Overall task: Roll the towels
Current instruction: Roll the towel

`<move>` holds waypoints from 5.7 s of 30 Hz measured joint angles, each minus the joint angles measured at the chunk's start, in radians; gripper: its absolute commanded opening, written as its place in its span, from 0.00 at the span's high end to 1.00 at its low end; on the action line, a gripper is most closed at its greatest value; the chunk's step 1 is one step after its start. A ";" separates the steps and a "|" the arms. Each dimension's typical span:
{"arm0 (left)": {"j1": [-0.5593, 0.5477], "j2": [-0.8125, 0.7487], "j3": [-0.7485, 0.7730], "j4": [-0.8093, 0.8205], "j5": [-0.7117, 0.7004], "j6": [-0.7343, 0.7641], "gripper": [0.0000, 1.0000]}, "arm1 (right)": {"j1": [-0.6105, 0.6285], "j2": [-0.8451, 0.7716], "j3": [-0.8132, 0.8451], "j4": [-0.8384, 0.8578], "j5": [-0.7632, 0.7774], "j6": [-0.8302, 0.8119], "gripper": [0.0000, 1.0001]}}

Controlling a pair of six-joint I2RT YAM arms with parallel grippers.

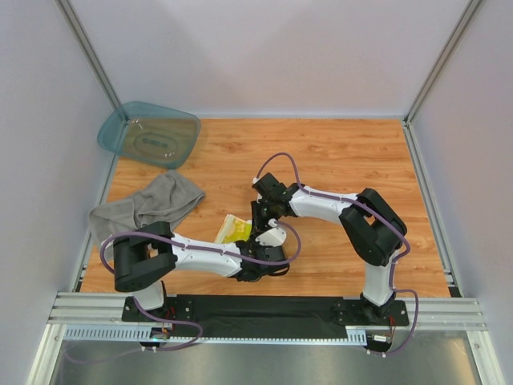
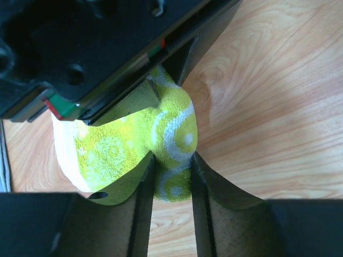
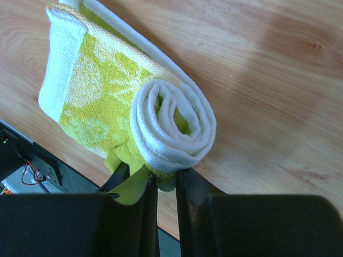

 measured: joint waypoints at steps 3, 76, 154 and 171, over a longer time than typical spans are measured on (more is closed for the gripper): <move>-0.004 0.000 -0.012 0.017 -0.013 0.002 0.77 | 0.000 0.001 0.000 0.000 -0.001 -0.004 0.88; 0.551 -0.763 -0.744 0.553 0.927 -0.648 1.00 | 0.019 -0.140 -0.360 0.491 -0.194 0.062 0.41; -0.036 0.005 0.056 0.171 0.045 0.009 0.43 | -0.017 -0.187 -0.203 0.024 0.256 0.121 0.99; -0.031 0.019 -0.002 0.227 -0.008 0.027 0.44 | -0.013 -0.149 -0.159 0.022 0.236 0.096 1.00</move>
